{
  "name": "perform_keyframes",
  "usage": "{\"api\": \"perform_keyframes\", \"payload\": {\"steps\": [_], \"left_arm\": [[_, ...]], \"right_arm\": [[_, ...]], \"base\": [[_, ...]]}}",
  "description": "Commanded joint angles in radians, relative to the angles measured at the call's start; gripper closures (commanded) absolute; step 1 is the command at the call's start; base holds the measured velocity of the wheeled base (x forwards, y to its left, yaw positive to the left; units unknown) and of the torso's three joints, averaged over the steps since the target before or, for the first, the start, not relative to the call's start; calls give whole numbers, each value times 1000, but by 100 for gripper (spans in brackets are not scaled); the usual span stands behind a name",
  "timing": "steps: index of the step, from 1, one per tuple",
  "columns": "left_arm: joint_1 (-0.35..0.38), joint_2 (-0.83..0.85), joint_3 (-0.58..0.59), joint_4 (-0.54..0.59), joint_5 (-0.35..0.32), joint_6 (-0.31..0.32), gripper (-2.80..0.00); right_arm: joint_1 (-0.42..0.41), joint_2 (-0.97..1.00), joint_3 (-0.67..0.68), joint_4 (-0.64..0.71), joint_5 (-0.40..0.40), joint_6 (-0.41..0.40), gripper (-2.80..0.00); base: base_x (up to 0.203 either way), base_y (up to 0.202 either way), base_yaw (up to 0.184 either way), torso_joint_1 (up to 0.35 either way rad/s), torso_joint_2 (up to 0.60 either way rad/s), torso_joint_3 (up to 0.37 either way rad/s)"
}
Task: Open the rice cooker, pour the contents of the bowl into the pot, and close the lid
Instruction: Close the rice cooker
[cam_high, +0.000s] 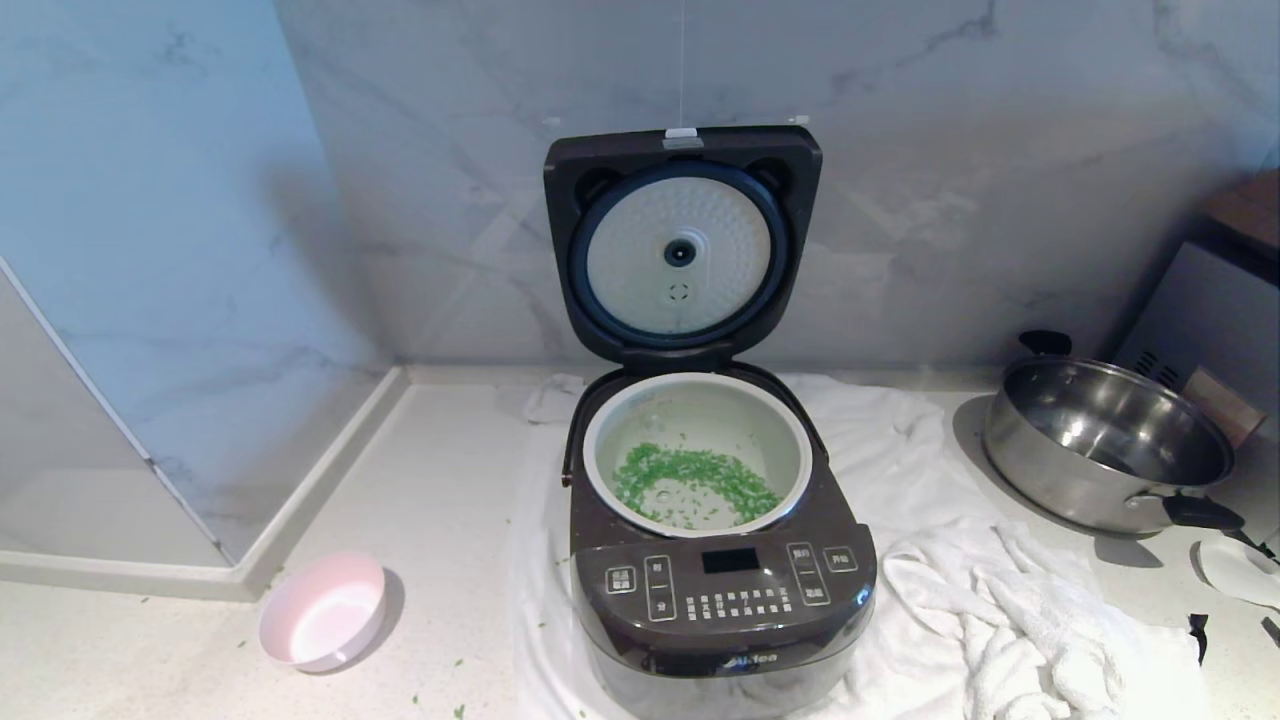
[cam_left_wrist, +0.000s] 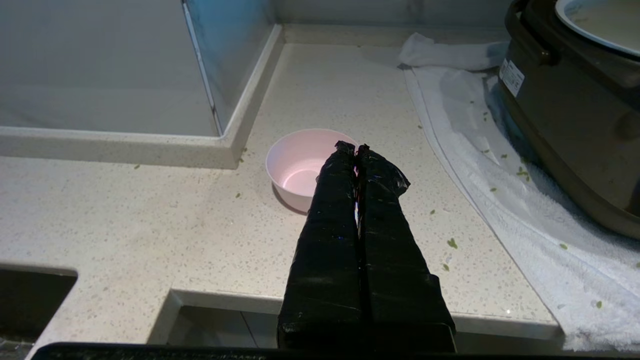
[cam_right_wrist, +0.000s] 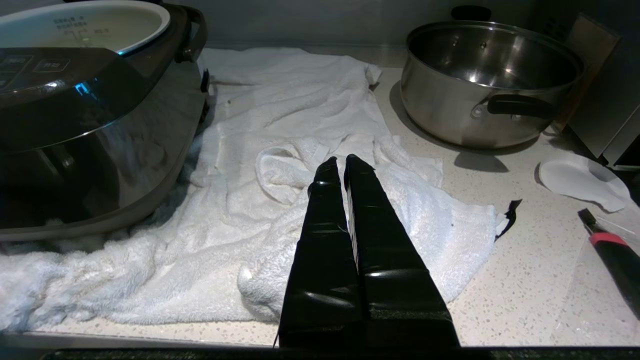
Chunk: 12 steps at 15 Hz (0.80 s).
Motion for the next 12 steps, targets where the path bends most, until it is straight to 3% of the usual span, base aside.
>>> {"api": "perform_keyframes", "payload": {"steps": [1,7,9,12], "left_arm": [[3,2,2,0,1,0,0],[4,2,2,2,2,1,0],[5,2,2,0,1,2,0],[4,2,2,0,0,4,0]], "right_arm": [[0,0,0,0,1,1,0],[0,3,-44,-36,-10,2,0],[1,86,-196,-1,-8,3,0],[6,361,-438,27,17,8,0]], "base": [[0,0,0,0,0,0],[0,0,0,0,0,0],[0,0,0,0,0,0],[0,0,0,0,0,0]]}}
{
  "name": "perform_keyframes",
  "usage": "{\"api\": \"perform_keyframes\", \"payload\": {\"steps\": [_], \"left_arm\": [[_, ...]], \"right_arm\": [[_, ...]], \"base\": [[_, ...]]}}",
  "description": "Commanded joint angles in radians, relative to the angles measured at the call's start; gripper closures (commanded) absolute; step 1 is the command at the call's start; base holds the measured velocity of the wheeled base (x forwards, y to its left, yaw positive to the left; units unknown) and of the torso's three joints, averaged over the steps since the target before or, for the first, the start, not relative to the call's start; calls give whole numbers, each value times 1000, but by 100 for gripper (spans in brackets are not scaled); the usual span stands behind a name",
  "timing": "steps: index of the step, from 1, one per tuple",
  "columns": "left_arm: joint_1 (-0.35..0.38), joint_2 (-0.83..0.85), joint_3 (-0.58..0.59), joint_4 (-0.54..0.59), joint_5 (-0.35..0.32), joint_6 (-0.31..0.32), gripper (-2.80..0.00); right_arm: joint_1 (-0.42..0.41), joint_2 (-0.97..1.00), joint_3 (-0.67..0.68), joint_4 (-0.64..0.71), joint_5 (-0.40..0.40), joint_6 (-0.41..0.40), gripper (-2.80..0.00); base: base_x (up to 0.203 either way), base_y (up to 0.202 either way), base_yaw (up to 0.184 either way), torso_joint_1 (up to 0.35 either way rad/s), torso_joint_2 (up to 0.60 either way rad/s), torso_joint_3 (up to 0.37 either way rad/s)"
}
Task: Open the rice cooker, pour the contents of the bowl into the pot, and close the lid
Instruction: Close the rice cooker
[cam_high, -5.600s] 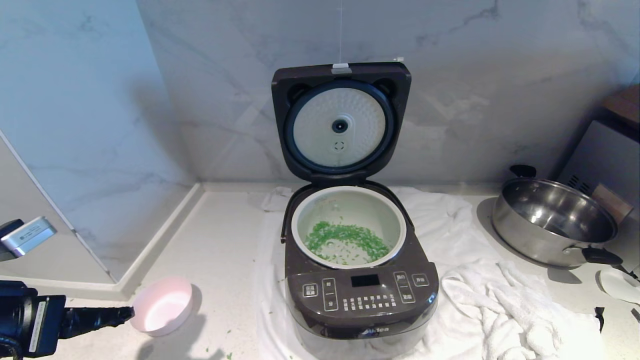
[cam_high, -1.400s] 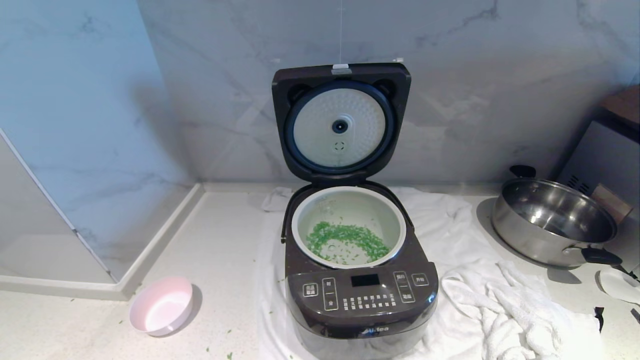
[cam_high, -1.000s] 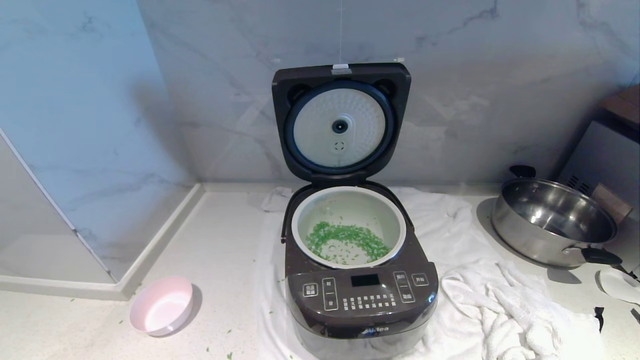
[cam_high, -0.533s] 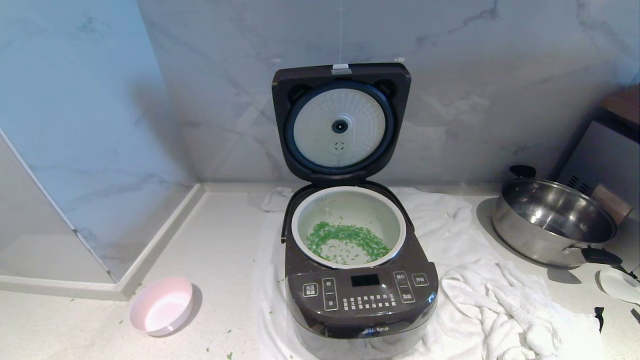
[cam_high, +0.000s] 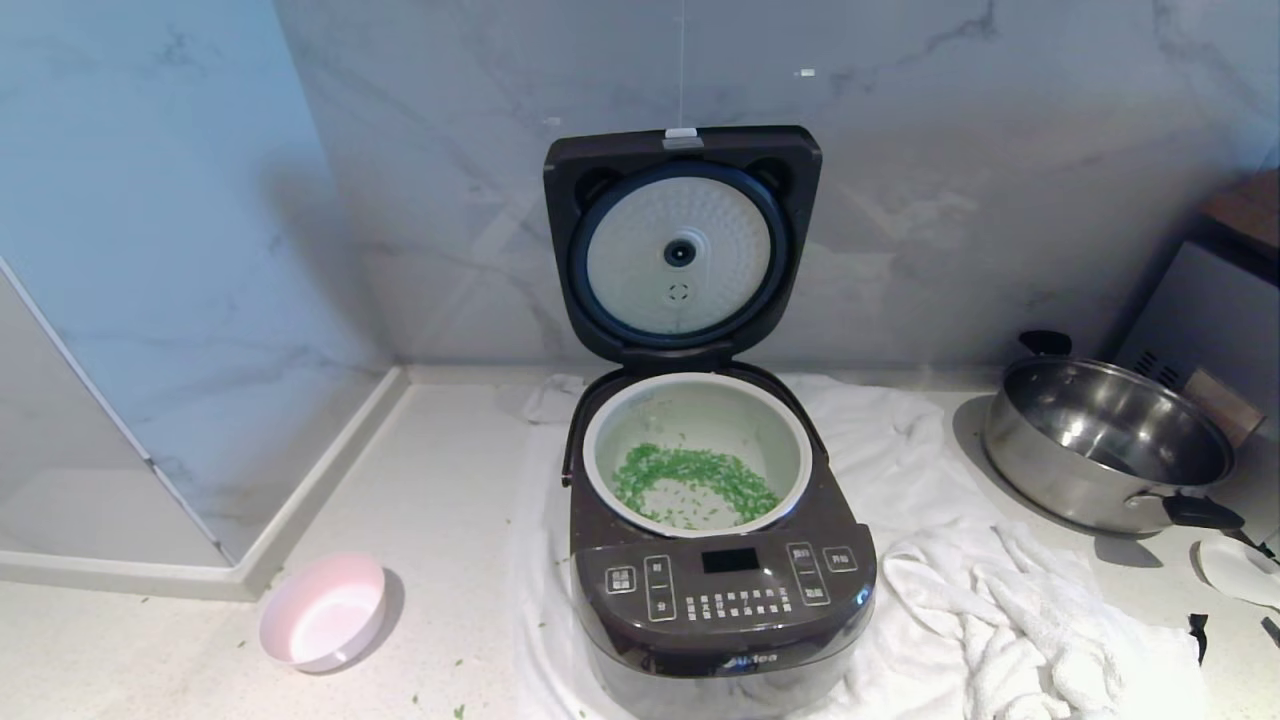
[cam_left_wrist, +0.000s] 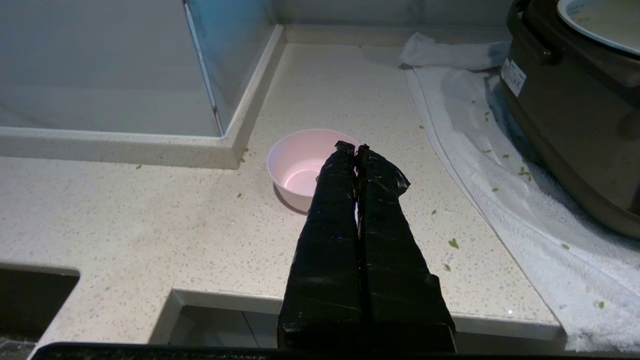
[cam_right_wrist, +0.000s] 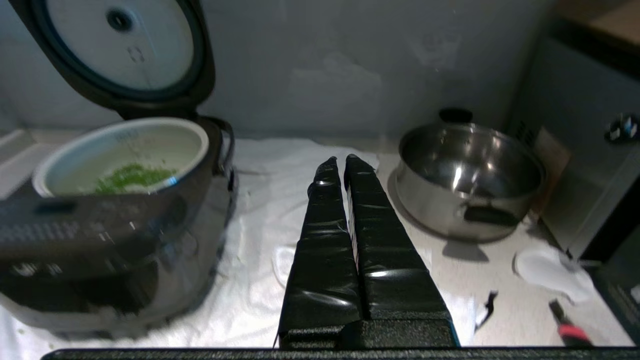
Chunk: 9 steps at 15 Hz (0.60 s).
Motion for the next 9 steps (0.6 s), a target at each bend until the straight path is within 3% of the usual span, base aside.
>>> {"api": "perform_keyframes", "payload": {"steps": [1,6,9], "left_arm": [[-2,1,2,0,0,1,0],[-1,1,2,0,0,1,0],[-2,1,2,0,0,1,0]], "right_arm": [[2,248,-163,5,12,0,0],[17,784,-703,19,66,10,0],[144,1020,-925,50,69,20,0]], "base": [[0,0,0,0,0,0],[0,0,0,0,0,0],[0,0,0,0,0,0]]}}
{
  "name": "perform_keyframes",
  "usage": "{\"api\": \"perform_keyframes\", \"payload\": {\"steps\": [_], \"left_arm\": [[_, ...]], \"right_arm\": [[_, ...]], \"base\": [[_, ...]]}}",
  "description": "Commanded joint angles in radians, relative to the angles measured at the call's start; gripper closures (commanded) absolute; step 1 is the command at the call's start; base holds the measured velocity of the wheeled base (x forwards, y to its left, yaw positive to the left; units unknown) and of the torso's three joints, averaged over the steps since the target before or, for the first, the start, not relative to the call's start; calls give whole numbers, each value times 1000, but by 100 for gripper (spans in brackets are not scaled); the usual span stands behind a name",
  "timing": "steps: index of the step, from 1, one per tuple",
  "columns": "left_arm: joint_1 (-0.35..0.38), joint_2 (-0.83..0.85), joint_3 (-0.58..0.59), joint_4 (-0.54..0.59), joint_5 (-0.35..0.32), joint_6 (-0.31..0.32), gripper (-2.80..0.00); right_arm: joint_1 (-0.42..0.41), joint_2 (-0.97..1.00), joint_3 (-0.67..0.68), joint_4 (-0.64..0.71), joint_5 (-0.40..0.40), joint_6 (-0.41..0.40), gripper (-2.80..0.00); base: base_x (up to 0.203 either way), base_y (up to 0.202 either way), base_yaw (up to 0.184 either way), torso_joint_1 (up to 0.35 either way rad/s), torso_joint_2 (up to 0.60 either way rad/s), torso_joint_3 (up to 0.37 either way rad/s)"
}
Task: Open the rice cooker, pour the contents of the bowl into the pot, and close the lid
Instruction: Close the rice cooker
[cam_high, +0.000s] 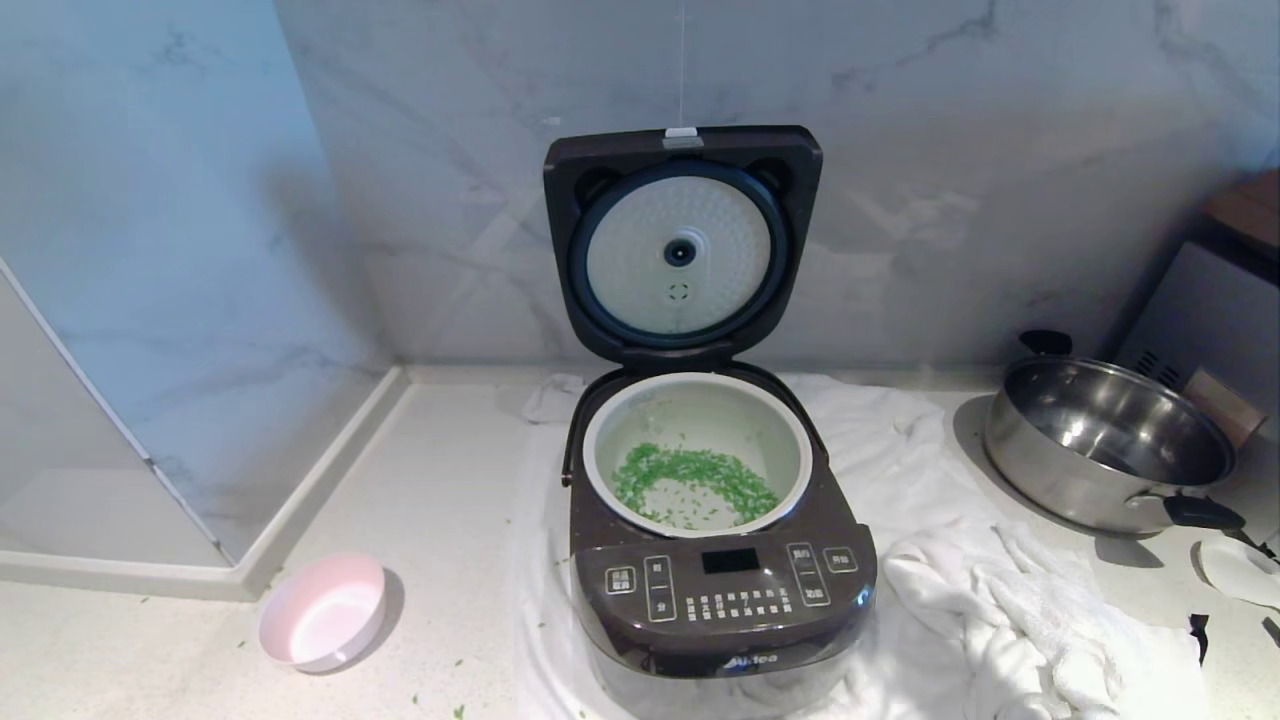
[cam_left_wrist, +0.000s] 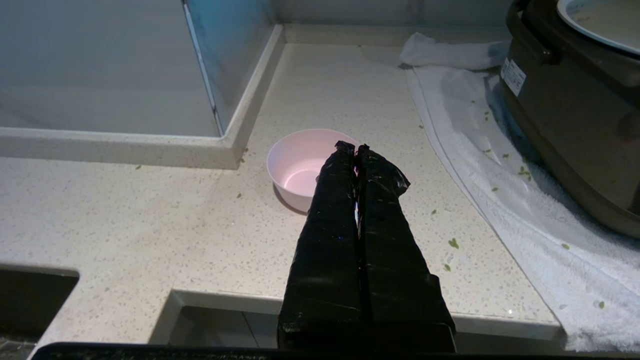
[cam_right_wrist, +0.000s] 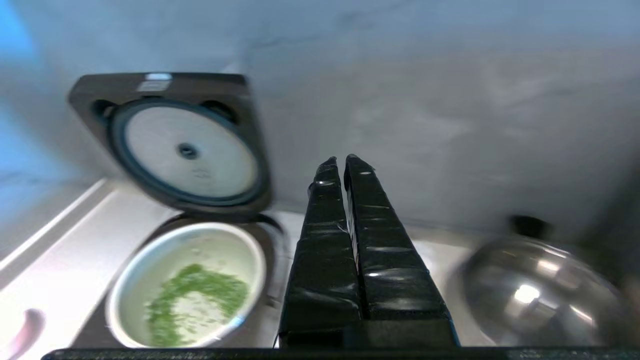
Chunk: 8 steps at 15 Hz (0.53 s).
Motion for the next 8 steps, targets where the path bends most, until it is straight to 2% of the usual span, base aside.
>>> {"api": "perform_keyframes", "payload": {"steps": [1,6,8], "left_arm": [[0,1,2,0,0,0,0],[0,1,2,0,0,0,0],[0,2,2,0,0,-2,0]], "right_arm": [[70,227,-115,9,-7,2,0],[213,549,-380,62,-18,37,0],[248,671,-524,79,-22,44,0]], "base": [[0,0,0,0,0,0],[0,0,0,0,0,0],[0,0,0,0,0,0]]}}
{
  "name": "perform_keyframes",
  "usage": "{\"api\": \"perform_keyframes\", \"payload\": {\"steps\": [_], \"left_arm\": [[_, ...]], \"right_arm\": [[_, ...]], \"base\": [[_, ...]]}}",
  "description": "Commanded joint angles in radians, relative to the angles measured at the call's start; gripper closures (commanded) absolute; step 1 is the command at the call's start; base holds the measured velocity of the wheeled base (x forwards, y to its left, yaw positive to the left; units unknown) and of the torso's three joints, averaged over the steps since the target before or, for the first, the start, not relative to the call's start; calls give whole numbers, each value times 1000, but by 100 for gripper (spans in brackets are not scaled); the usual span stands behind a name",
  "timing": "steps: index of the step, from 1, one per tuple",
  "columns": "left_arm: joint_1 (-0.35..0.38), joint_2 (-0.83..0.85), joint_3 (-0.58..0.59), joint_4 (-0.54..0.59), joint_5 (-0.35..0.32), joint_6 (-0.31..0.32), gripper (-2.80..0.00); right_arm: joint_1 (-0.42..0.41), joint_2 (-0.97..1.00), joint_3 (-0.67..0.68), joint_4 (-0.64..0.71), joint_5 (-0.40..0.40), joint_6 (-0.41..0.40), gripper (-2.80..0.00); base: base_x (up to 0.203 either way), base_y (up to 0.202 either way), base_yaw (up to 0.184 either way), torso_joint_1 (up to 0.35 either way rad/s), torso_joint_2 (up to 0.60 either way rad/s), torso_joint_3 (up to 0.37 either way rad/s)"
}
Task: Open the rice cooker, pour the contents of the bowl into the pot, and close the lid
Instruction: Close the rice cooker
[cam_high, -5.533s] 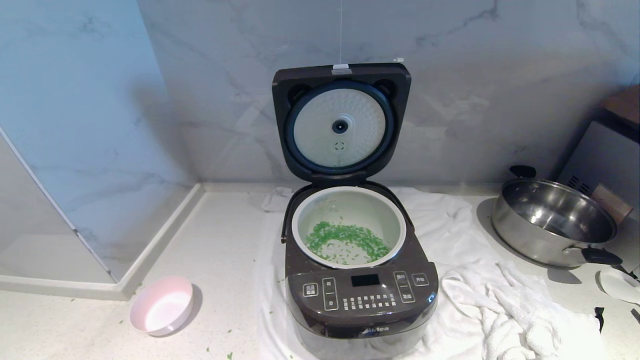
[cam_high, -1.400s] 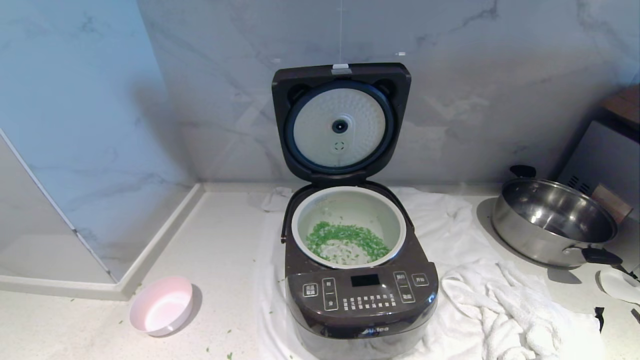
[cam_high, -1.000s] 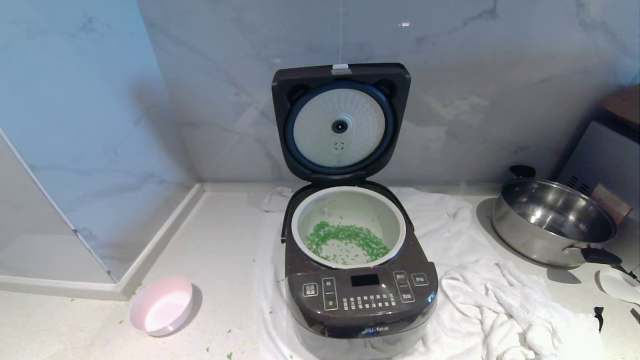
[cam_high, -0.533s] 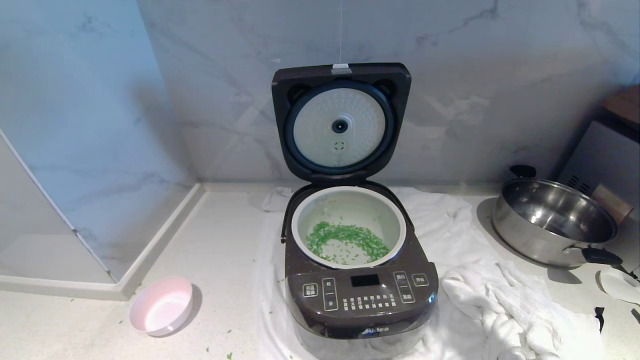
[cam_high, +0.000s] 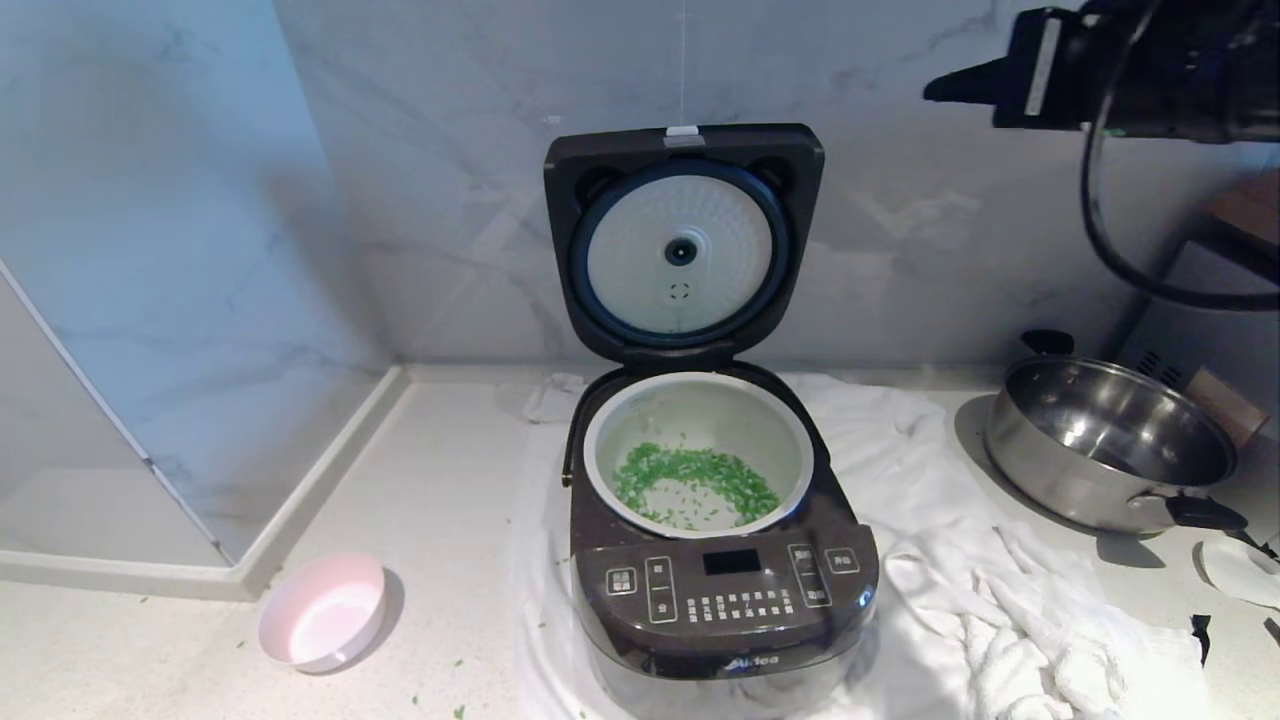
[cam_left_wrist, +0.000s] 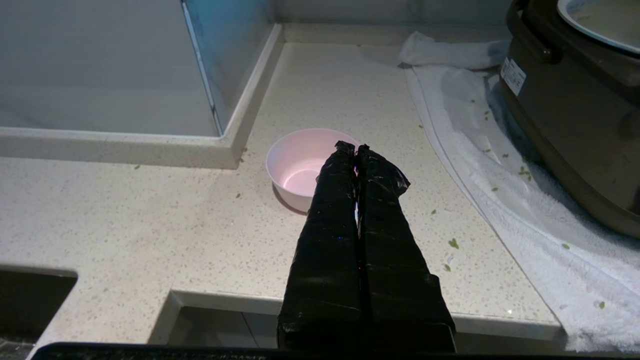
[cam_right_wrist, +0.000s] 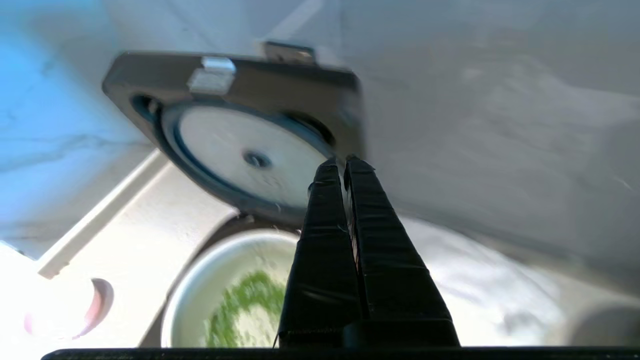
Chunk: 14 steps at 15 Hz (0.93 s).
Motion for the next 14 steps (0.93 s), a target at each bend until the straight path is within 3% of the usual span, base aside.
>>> {"api": "perform_keyframes", "payload": {"steps": [1,4,10,14], "left_arm": [[0,2,2,0,0,-1,0],[1,2,2,0,0,1,0],[1,0,2,0,2,-1,0],[1,0,2,0,2,1,0]], "right_arm": [[22,168,-133,15,-1,2,0],[-11,278,-270,35,-3,-19,0],[-41,254,-262,21,-3,20,0],[-101,310,-260,-135,29,22,0]], "base": [[0,0,0,0,0,0],[0,0,0,0,0,0],[0,0,0,0,0,0],[0,0,0,0,0,0]]}}
